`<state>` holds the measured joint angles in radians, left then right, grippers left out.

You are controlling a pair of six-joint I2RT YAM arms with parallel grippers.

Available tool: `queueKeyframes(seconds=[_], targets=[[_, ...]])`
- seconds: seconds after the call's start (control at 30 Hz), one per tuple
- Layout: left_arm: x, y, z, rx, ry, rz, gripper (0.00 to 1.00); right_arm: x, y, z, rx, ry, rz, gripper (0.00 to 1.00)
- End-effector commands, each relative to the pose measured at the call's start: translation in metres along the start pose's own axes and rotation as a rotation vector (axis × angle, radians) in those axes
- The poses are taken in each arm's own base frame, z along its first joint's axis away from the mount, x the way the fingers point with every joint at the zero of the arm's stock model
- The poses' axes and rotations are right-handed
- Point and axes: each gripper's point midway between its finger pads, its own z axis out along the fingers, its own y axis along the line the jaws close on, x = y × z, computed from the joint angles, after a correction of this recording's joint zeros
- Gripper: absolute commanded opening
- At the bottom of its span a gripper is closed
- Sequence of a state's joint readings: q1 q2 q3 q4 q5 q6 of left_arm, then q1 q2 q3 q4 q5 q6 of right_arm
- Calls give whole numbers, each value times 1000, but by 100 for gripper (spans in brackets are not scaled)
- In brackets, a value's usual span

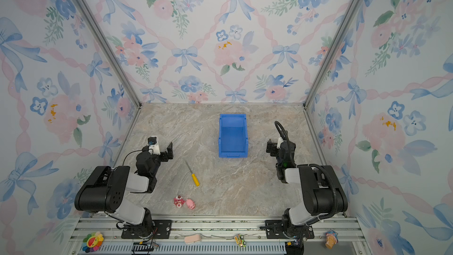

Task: Put the screwdriver in the bin
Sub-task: Pick up the screwdriver from the center of the table.

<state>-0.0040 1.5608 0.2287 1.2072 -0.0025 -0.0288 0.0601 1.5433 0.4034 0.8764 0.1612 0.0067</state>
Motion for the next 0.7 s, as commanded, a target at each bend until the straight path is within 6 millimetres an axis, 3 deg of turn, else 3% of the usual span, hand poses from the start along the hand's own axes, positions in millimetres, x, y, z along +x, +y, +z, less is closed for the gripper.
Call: queueKeyframes(seconds=[0.0,0.57,0.67], targets=[[-3,0,3,-6,-6,6,98,-1,0,-1,5,-13,-2,97],[-4,0,2,-5,-9,2,98,0,0,-1,5,-12,-3,97],[-13,0,-2,-7,-30,10,98,-6,4,-10,-19,-53,-15,97]])
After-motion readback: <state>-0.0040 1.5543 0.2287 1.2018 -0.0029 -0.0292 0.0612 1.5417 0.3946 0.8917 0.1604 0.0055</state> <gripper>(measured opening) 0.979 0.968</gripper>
